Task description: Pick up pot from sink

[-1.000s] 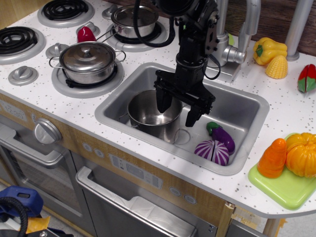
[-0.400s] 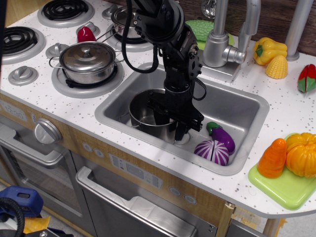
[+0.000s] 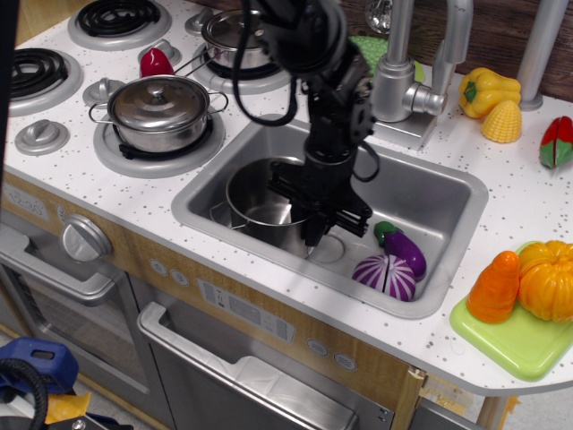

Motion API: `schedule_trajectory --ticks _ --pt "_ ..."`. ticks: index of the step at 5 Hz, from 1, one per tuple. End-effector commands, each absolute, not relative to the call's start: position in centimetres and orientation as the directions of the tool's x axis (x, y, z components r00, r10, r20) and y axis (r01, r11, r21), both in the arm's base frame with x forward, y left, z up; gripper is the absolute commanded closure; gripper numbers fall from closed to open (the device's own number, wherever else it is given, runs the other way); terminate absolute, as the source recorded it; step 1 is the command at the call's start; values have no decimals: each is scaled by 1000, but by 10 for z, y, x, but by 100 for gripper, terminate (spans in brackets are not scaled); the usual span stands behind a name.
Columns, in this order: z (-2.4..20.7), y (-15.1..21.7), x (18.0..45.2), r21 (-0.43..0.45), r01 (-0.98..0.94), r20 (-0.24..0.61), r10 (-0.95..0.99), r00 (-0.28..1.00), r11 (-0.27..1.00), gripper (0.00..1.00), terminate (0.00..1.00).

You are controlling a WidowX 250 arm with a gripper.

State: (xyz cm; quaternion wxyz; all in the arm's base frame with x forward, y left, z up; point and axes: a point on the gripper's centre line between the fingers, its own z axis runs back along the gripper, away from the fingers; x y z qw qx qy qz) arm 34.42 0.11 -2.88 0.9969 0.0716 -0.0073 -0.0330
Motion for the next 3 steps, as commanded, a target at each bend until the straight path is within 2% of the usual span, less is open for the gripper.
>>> schedule_trajectory --ticks 1,2,3 --pt "52 -8 365 181 38 85 -54 995 983 100 0" --pt "79 -13 368 173 24 77 -38 996 985 100 0" --pt "89 -24 371 198 19 87 -37 996 980 100 100"
